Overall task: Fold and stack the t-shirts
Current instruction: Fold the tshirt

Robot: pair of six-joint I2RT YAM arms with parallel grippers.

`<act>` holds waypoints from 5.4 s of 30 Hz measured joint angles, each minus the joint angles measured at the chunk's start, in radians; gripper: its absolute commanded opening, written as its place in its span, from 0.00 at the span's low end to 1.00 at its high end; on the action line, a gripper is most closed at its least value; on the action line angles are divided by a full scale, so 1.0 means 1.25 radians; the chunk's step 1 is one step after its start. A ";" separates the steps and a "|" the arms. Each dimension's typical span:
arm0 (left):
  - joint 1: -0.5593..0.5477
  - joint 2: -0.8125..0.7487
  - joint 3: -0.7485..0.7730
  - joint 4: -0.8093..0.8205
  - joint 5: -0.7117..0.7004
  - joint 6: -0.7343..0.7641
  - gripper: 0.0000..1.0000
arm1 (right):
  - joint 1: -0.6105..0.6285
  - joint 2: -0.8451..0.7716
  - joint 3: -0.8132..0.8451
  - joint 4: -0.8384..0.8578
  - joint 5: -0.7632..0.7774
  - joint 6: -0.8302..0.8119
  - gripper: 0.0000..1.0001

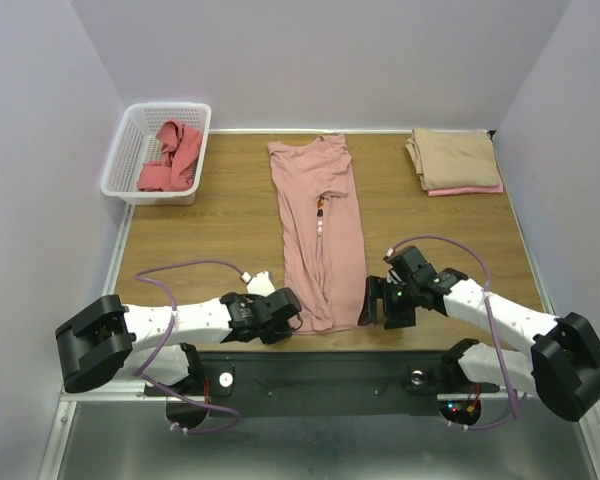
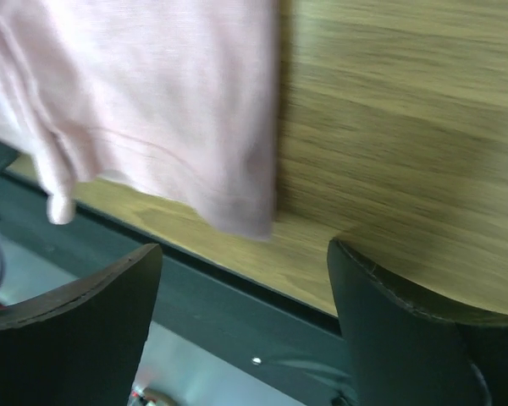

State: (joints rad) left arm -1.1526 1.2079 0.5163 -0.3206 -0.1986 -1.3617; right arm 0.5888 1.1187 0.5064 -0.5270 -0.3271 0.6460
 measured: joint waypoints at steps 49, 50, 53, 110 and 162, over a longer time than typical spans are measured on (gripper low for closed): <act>0.456 0.275 0.465 0.177 -0.049 0.504 0.00 | -0.099 0.498 0.668 0.061 0.319 -0.050 0.00; 0.463 0.294 0.483 0.176 -0.045 0.515 0.00 | -0.109 0.515 0.679 0.061 0.317 -0.054 0.00; 0.484 0.354 0.542 0.184 -0.027 0.555 0.00 | -0.135 0.553 0.704 0.057 0.309 -0.065 0.01; 0.473 0.430 0.361 0.361 0.347 0.548 0.98 | -0.213 0.517 0.421 0.265 -0.184 -0.059 1.00; 0.516 0.361 0.217 0.389 0.182 0.481 0.00 | -0.213 0.505 0.357 0.263 0.002 -0.058 0.01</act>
State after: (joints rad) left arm -0.5079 1.6588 0.7876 0.1658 0.0284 -0.7605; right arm 0.3222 1.7500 0.9524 -0.1982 -0.3252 0.5732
